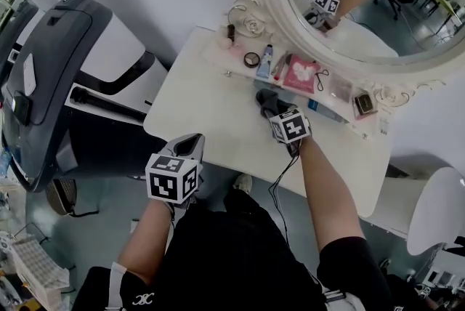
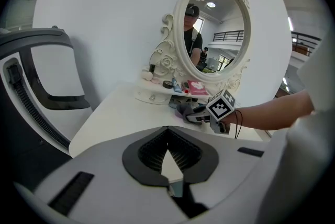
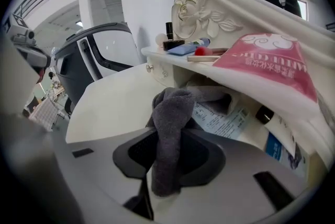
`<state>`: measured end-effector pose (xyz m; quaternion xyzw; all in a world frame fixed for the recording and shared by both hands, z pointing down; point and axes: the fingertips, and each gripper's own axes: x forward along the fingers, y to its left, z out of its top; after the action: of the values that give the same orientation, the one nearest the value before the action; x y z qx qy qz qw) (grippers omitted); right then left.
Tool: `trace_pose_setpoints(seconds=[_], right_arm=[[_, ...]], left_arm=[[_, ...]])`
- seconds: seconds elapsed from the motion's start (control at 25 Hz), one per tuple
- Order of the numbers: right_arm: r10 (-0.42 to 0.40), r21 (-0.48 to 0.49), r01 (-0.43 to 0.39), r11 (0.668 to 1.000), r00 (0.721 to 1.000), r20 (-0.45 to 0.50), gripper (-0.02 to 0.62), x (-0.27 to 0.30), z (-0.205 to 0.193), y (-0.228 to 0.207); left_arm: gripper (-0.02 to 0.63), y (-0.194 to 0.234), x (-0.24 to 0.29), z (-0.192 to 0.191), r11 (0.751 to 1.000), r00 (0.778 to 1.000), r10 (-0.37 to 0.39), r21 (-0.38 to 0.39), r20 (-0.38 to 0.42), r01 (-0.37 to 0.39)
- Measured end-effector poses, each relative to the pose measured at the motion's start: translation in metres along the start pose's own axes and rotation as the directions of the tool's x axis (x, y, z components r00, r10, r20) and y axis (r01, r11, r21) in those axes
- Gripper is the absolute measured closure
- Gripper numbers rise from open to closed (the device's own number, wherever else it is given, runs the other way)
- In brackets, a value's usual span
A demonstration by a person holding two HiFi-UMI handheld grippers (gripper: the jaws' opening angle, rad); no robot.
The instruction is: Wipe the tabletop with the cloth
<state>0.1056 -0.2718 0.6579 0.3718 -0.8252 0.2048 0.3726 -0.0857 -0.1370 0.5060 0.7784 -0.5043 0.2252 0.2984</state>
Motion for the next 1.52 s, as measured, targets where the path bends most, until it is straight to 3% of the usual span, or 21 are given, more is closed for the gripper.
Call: trace_pose_setpoints(seconds=[0.2,0.52,1.08,1.52], right_arm=[[0.038,-0.040,-0.037,0.998,0.999,0.001,0.485,0.003,0.005,-0.009],[0.010,0.016,-0.010,1.000,1.000,-0.021,0.485,-0.008,0.000,-0.003],[0.033,0.062,-0.031,0.998,0.999,-0.031,0.485,-0.056,-0.073,0.076],[-0.012,0.101,0.015,0.995,0.999,-0.037,0.485,-0.091,-0.122,0.117]], left_arm=[[0.600,-0.014,0.012,-0.005,1.000,1.000,0.020,-0.022,-0.020,-0.021],[0.600,-0.018,-0.002,-0.014,0.999,0.999,0.033,-0.027,-0.002,-0.033],[0.600,-0.031,-0.056,-0.047,0.999,0.998,-0.011,-0.031,0.066,0.013],[0.600,-0.066,-0.089,-0.102,0.995,0.993,-0.094,-0.024,0.066,0.096]])
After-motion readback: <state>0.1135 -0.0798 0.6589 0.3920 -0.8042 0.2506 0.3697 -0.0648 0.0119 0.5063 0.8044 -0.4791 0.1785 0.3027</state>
